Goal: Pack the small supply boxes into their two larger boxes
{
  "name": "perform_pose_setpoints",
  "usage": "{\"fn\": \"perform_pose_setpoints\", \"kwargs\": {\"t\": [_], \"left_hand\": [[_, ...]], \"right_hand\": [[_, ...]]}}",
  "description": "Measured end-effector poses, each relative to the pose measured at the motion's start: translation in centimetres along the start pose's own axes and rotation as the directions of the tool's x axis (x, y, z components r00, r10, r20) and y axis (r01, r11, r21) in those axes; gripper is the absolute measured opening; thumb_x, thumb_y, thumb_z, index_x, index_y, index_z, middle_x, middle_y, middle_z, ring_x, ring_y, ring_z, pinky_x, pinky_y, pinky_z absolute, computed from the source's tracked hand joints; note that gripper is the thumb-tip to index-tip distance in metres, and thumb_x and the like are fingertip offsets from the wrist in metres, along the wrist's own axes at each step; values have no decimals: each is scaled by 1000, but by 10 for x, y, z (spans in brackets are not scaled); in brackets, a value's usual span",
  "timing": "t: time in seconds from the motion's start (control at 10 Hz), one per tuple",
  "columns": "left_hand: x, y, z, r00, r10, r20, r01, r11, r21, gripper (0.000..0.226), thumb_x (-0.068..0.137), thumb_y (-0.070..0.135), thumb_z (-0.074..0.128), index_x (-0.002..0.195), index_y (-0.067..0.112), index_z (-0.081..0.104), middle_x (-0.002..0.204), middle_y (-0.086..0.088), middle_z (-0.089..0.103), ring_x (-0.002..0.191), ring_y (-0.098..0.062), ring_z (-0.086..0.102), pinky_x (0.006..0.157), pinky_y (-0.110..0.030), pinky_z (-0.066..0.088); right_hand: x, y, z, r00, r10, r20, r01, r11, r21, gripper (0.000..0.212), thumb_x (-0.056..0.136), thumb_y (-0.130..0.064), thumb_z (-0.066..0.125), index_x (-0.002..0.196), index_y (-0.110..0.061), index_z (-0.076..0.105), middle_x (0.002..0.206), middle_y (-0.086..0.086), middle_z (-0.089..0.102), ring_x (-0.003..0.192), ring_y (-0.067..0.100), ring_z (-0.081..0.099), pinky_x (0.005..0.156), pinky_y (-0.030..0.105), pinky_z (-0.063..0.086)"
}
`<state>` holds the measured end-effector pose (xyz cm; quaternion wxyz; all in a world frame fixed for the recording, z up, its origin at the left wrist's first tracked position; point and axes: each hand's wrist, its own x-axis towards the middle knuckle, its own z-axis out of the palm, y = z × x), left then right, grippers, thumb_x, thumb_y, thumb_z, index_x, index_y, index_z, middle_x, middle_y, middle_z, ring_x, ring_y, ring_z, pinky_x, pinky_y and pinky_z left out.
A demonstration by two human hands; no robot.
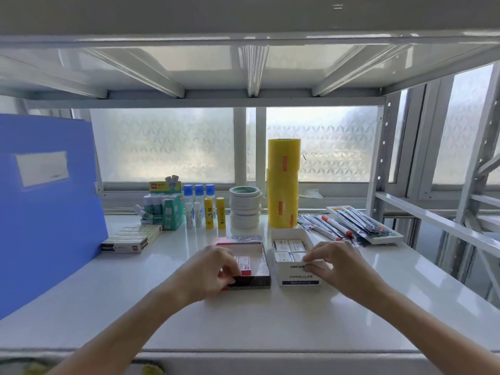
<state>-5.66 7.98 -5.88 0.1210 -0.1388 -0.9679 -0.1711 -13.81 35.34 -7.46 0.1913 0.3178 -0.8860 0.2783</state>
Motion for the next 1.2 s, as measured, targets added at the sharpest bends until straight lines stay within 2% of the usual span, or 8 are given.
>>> {"fn": "perform_pose_setpoints", "kwargs": {"t": [0.2, 0.4, 0.8, 0.9, 1.0, 1.1, 1.2], "left_hand": [[-1, -4, 2, 997, 38, -68, -39, 999, -10, 18, 81, 7, 71, 93, 18, 79, 88, 4, 73, 77, -8, 63, 72, -14, 50], [0, -8, 3, 996, 40, -80, -44, 998, -49, 19, 80, 8, 72, 93, 19, 80, 87, 4, 74, 78, -10, 66, 75, -23, 55], [-2, -9, 6, 997, 30, -64, -34, 997, -63, 19, 83, 8, 70, 95, 19, 79, 92, 4, 73, 81, -11, 65, 75, -23, 54], [-3, -7, 6, 996, 42, -77, -43, 999, -18, 20, 84, 8, 67, 97, 19, 78, 95, 5, 72, 84, -12, 64, 77, -23, 53], [-5, -3, 7, 997, 56, -58, -53, 997, 50, 21, 88, 13, 64, 103, 19, 76, 100, 6, 70, 87, -11, 63, 75, -15, 47], [-14, 6, 0, 996, 81, -32, -74, 981, 180, 24, 91, 22, 60, 113, 20, 72, 105, 6, 68, 89, -11, 64, 78, -16, 48], [-21, 12, -32, 977, 126, -170, -61, 938, 342, 28, 91, 28, 60, 117, 20, 68, 109, 5, 69, 96, -12, 66, 92, -30, 53]], "right_hand": [[0, -8, 7, 1000, 10, -23, -9, 1000, 26, 16, 74, -27, 79, 91, -24, 78, 91, -8, 78, 82, 4, 70, 84, 28, 55], [2, -12, 11, 999, 43, -22, -42, 998, 45, 19, 74, -29, 79, 93, -25, 78, 96, -7, 78, 88, 9, 71, 89, 34, 55], [-1, -13, 10, 1000, -2, -8, 2, 999, 32, 13, 77, -28, 76, 90, -27, 78, 90, -12, 78, 82, 4, 70, 82, 33, 56], [-2, -16, 8, 1000, -4, -15, 4, 1000, -19, 14, 79, -29, 74, 92, -26, 77, 93, -10, 78, 84, 6, 69, 81, 30, 55], [-2, -17, 6, 999, -26, 19, 28, 994, -102, 17, 82, -34, 70, 96, -27, 75, 97, -10, 77, 86, 10, 69, 78, 32, 55], [-2, -29, -6, 995, -46, 92, 68, 966, -251, 21, 88, -41, 60, 102, -29, 70, 99, -9, 74, 88, 14, 68, 74, 37, 55], [4, -41, -40, 989, -119, 94, 145, 916, -375, 32, 89, -38, 58, 120, -29, 59, 115, -3, 71, 97, 22, 69, 82, 41, 56]]}}
